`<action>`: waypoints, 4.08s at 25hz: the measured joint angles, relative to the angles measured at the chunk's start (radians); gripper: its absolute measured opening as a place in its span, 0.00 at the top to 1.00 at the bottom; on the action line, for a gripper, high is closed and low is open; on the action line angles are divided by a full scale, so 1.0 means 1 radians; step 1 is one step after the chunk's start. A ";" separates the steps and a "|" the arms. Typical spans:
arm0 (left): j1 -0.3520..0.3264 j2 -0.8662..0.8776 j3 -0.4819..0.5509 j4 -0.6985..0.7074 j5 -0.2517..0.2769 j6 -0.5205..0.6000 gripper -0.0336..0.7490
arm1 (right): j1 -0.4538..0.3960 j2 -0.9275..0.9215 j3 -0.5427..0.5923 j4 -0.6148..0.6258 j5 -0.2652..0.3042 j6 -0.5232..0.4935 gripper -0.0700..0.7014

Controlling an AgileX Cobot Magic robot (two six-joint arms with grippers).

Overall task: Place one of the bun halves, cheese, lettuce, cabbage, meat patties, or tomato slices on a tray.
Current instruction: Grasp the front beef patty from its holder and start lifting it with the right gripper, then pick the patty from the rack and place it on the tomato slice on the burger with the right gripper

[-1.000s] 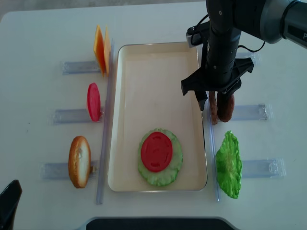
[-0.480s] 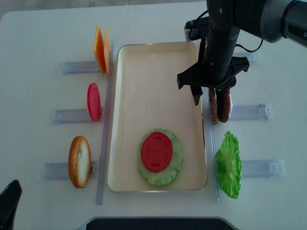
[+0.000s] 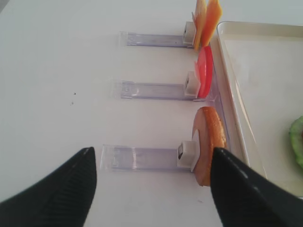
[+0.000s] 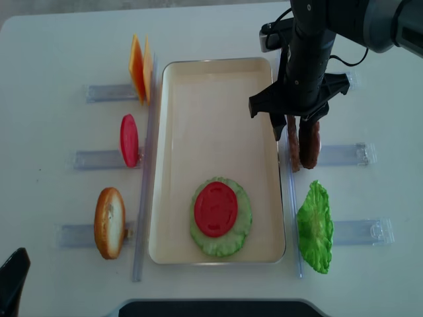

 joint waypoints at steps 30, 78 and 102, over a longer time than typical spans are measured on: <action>0.000 0.000 0.000 0.000 0.000 0.000 0.22 | 0.012 -0.001 -0.094 -0.011 0.039 -0.030 0.74; 0.000 0.000 0.000 0.000 0.000 0.000 0.22 | 0.157 -0.452 0.156 0.036 0.038 0.009 0.75; 0.000 0.000 0.000 0.000 0.000 0.000 0.22 | 0.124 -0.549 0.338 0.605 -0.275 -0.410 0.75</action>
